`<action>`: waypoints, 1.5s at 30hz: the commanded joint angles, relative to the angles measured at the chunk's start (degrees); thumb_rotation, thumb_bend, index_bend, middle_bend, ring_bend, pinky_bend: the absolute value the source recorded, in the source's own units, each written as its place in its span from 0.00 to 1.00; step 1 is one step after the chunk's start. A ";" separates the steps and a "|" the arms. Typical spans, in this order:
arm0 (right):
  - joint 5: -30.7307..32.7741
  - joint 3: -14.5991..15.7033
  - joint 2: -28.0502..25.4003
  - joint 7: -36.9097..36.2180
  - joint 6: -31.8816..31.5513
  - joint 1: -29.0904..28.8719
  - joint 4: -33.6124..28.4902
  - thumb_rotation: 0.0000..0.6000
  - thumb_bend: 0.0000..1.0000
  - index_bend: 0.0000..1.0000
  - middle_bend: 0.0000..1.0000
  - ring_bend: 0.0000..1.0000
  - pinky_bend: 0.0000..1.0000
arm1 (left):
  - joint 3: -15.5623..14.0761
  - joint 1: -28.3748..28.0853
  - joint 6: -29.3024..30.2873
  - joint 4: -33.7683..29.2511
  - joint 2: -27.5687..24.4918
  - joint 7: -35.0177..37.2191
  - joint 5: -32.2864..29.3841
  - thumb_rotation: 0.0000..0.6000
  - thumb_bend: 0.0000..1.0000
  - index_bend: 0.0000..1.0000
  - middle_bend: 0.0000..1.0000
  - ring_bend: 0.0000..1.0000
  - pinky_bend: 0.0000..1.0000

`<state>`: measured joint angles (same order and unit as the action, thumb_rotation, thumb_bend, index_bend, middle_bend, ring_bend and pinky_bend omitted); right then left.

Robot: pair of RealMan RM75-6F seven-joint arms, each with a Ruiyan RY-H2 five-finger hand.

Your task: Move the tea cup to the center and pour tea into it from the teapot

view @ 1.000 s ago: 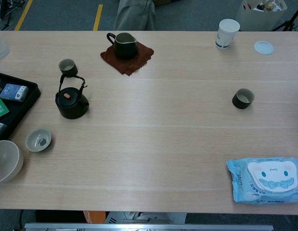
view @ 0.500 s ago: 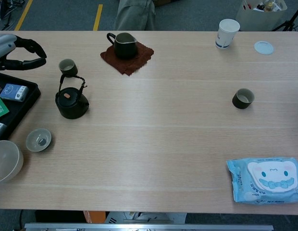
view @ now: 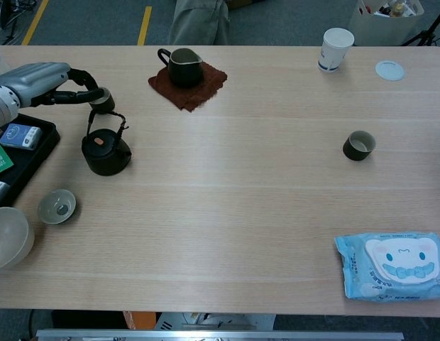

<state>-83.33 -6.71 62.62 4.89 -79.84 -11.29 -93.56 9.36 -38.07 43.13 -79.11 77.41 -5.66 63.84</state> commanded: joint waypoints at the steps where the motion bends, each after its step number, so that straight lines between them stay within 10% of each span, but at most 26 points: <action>1: 0.14 0.10 -0.03 -0.12 -0.08 0.16 0.12 1.00 0.33 0.31 0.36 0.30 0.38 | -0.42 -0.66 -0.56 0.80 1.12 -0.49 -0.80 0.07 0.15 0.29 0.29 0.19 0.07; 23: 0.79 0.33 0.20 -2.18 -0.66 1.07 1.98 1.00 0.33 0.31 0.36 0.30 0.38 | -2.45 -2.15 -1.05 6.02 6.76 2.68 2.27 0.07 0.15 0.39 0.46 0.21 0.07; 45: -0.44 0.52 0.38 -2.10 -1.67 1.32 1.36 1.00 0.33 0.31 0.36 0.30 0.38 | -7.24 6.80 13.10 -12.80 -4.81 -0.42 7.80 0.08 0.15 0.40 0.48 0.22 0.07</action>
<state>-83.77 -6.19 63.00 2.78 -81.51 -9.97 -92.19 2.78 -32.05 55.47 -91.02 73.28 -5.58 71.32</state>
